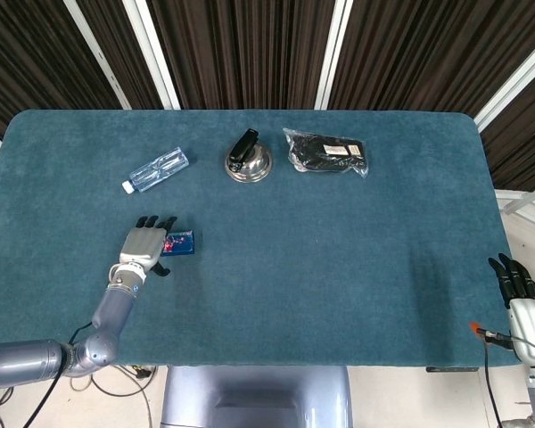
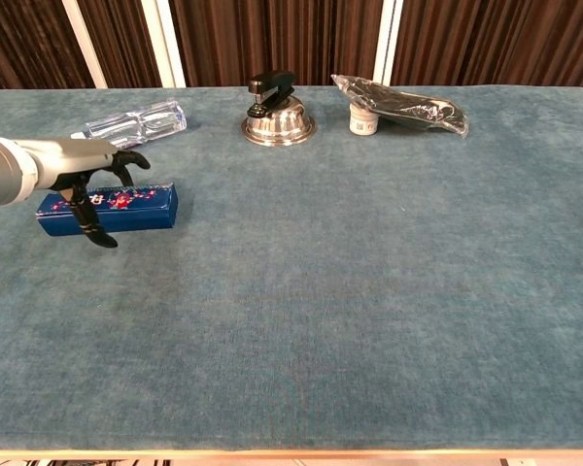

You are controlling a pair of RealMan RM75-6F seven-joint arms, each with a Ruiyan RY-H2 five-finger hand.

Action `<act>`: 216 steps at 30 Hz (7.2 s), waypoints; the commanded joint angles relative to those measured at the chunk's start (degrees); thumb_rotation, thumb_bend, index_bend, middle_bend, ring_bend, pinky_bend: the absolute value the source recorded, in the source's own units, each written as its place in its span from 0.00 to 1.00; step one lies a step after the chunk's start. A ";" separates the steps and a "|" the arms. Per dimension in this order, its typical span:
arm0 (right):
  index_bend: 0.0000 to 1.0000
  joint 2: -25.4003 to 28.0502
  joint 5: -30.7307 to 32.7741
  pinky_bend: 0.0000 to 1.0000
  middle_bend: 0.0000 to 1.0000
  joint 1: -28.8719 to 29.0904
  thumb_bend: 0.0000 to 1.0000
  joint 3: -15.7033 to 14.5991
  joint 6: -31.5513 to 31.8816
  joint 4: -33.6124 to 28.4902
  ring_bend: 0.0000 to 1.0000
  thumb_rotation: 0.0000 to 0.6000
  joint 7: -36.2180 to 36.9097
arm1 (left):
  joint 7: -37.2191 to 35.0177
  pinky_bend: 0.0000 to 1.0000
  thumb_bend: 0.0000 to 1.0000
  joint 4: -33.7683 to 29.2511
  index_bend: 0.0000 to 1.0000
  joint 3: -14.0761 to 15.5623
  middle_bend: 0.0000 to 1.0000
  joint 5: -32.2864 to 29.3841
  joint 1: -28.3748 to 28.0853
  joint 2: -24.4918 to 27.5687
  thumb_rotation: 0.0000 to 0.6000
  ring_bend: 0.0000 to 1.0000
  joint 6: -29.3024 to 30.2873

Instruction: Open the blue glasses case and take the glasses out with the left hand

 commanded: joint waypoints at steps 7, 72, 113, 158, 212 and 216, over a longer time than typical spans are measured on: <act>0.00 0.06 0.06 0.21 0.00 0.01 0.11 0.02 -0.10 -0.04 0.00 1.00 0.08 | -1.18 0.00 0.29 0.09 0.00 -0.10 0.19 1.90 -0.01 0.33 1.00 0.00 0.63; 0.00 -0.05 0.12 0.21 0.00 -0.09 0.12 0.14 0.03 -0.07 0.00 1.00 -0.27 | -3.46 0.00 0.41 0.54 0.02 1.59 0.28 2.36 0.48 0.78 1.00 0.00 0.41; 0.00 -0.11 0.39 0.21 0.00 -0.14 0.12 0.19 -0.05 -0.08 0.00 1.00 -0.59 | -2.97 0.00 0.63 6.47 0.05 1.00 0.29 1.31 -0.71 -1.70 1.00 0.00 -1.21; 0.00 0.07 0.75 0.21 0.00 -0.26 0.13 0.24 -0.20 -0.42 0.00 1.00 -0.73 | -9.67 0.00 0.24 -4.93 0.05 0.70 0.15 12.81 6.06 12.06 1.00 0.00 3.71; 0.00 0.42 0.65 0.21 0.00 -0.35 0.13 0.09 -0.34 -0.73 0.00 1.00 -0.38 | 3.23 0.71 0.38 -17.46 0.18 14.32 0.77 8.48 2.87 17.31 1.00 0.64 -3.20; 0.00 0.41 0.68 0.21 0.00 -0.36 0.13 0.12 -0.31 -0.79 0.00 1.00 -0.41 | 2.59 0.71 0.38 -19.50 0.19 14.49 0.77 10.32 2.62 17.98 1.00 0.64 -3.71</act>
